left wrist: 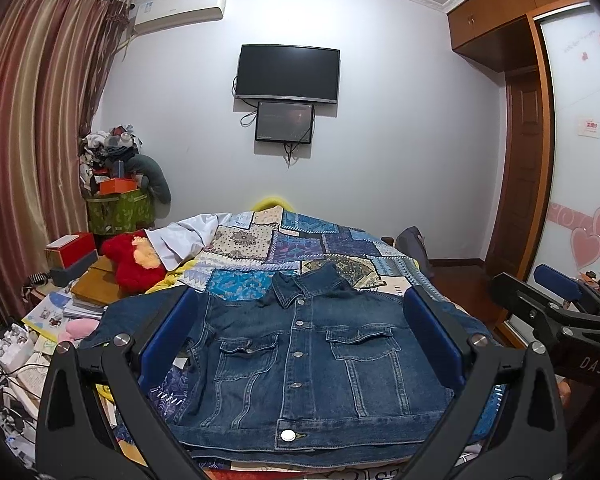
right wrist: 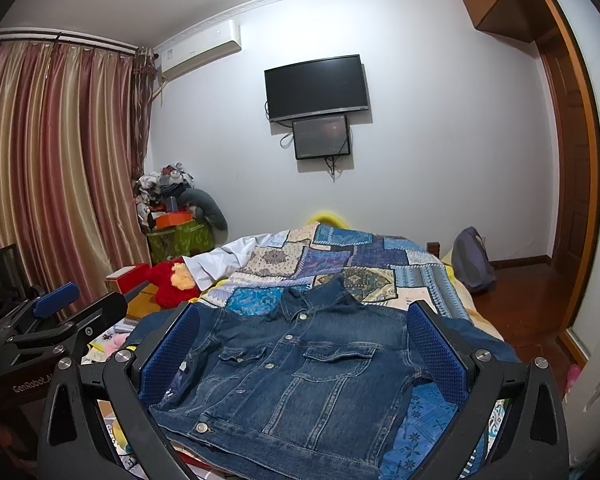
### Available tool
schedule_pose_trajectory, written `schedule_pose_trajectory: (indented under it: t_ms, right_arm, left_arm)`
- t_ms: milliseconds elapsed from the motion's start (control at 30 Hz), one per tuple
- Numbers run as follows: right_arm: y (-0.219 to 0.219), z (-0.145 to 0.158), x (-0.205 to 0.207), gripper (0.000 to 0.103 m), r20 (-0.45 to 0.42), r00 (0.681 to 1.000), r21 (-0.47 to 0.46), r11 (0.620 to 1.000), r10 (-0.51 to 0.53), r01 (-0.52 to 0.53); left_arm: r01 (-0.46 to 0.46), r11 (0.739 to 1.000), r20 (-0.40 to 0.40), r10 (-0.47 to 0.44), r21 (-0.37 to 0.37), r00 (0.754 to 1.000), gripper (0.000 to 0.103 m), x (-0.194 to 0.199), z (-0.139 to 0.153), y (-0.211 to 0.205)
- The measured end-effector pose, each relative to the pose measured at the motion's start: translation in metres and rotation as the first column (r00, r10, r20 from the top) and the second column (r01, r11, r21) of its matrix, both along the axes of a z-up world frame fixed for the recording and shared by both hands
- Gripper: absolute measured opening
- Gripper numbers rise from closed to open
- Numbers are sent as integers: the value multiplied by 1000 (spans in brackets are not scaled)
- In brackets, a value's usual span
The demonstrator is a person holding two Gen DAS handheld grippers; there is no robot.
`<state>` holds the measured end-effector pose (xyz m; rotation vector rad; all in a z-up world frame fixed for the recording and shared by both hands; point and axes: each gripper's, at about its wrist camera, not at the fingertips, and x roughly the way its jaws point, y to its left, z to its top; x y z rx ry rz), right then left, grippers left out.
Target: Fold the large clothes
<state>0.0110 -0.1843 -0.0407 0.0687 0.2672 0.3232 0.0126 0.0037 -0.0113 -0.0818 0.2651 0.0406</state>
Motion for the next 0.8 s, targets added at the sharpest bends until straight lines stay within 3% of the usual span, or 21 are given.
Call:
schedule_pose_trajectory:
  t_ms: [800]
  right_arm:
    - [2, -2, 4, 103, -14, 1000, -9, 1000, 0, 0]
  left_arm:
    - [2, 1000, -7, -2, 2, 1000, 103, 5, -4, 0]
